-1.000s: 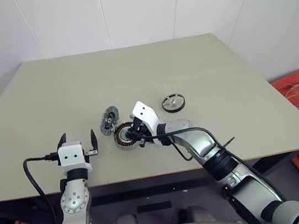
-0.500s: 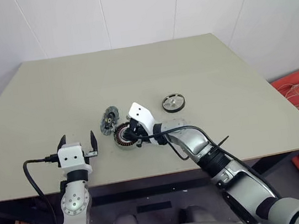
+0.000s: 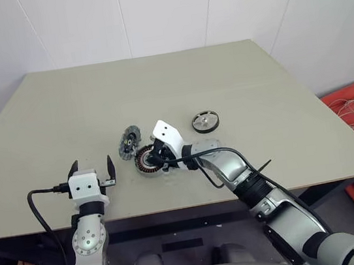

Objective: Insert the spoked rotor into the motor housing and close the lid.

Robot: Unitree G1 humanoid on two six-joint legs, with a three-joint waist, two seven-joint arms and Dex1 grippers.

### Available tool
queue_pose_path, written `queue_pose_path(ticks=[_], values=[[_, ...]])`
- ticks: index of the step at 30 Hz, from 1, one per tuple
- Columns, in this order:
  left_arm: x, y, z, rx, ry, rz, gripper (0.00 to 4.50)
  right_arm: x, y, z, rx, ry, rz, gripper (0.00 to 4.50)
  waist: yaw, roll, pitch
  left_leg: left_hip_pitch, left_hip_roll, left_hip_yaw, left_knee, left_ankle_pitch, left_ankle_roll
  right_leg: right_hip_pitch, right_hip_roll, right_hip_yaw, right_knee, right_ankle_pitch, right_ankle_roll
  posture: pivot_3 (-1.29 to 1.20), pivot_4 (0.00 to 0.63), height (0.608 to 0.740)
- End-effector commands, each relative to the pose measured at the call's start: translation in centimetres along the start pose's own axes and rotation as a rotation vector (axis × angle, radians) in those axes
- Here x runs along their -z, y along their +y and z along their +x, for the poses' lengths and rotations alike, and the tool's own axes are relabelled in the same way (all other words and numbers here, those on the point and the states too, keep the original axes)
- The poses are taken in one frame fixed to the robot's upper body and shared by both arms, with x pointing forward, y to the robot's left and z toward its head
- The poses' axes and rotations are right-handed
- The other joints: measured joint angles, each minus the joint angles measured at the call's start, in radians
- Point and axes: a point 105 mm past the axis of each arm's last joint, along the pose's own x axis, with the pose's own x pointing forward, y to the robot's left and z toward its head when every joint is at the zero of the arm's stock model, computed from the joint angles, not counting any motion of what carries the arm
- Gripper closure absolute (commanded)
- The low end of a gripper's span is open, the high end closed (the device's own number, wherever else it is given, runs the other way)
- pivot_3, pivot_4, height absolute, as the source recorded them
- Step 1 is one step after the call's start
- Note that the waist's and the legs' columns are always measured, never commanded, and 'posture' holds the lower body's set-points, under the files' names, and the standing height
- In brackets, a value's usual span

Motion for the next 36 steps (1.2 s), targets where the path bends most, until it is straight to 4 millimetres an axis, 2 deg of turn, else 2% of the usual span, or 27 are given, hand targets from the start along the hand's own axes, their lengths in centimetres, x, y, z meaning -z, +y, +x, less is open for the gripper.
queue_pose_path(ticks=[1, 5, 6, 9, 14, 15, 24, 36], values=[[-1.5, 0.1, 0.3, -0.010, -0.061, 0.000, 0.00, -2.2, -0.3, -0.4, -0.001, -0.069, -0.028, 1.56, 0.000, 0.000, 0.000, 0.000, 0.000, 0.000, 0.000, 0.000, 0.000, 0.000, 0.000, 0.000, 0.000, 0.000, 0.000, 0.00, 0.000, 0.740], [-1.4, 0.2, 0.3, -0.011, -0.058, 0.000, 0.00, -3.6, -0.5, -1.1, -0.001, -0.120, -0.016, 1.56, 0.000, 0.000, 0.000, 0.000, 0.000, 0.000, 0.000, 0.000, 0.000, 0.000, 0.000, 0.000, 0.000, 0.000, 0.000, 0.00, 0.000, 0.740], [-1.4, 0.2, 0.2, -0.011, -0.056, 0.000, 0.00, -4.1, -0.6, -1.4, 0.006, -0.141, -0.008, 1.76, 0.000, 0.000, 0.000, 0.000, 0.000, 0.000, 0.000, 0.000, 0.000, 0.000, 0.000, 0.000, 0.000, 0.000, 0.000, 0.00, 0.000, 0.740], [-1.3, 0.2, 0.2, -0.009, -0.054, 0.001, 0.00, -5.2, -1.1, -2.2, 0.022, -0.181, 0.018, 2.48, 0.000, 0.000, 0.000, 0.000, 0.000, 0.000, 0.000, 0.000, 0.000, 0.000, 0.000, 0.000, 0.000, 0.000, 0.000, 0.00, 0.000, 0.740], [-1.2, 0.1, 0.2, -0.005, -0.051, -0.001, 0.00, -5.6, -1.3, -2.7, 0.036, -0.177, 0.008, 4.23, 0.000, 0.000, 0.000, 0.000, 0.000, 0.000, 0.000, 0.000, 0.000, 0.000, 0.000, 0.000, 0.000, 0.000, 0.000, 0.00, 0.000, 0.740], [-1.2, 0.1, 0.2, -0.004, -0.050, -0.002, 0.00, -5.5, -1.3, -2.7, 0.043, -0.165, 0.001, 4.47, 0.000, 0.000, 0.000, 0.000, 0.000, 0.000, 0.000, 0.000, 0.000, 0.000, 0.000, 0.000, 0.000, 0.000, 0.000, 0.00, 0.000, 0.740], [-1.1, 0.0, 0.1, -0.006, -0.046, -0.002, 0.00, -4.3, 0.1, -1.8, 0.017, -0.040, -0.058, 4.47, 0.000, 0.000, 0.000, 0.000, 0.000, 0.000, 0.000, 0.000, 0.000, 0.000, 0.000, 0.000, 0.000, 0.000, 0.000, 0.00, 0.000, 0.740], [-1.0, 0.0, 0.0, -0.007, -0.044, 0.000, 0.00, -3.0, 0.7, -0.2, -0.007, -0.003, -0.041, 4.47, 0.000, 0.000, 0.000, 0.000, 0.000, 0.000, 0.000, 0.000, 0.000, 0.000, 0.000, 0.000, 0.000, 0.000, 0.000, 0.00, 0.000, 0.740]])
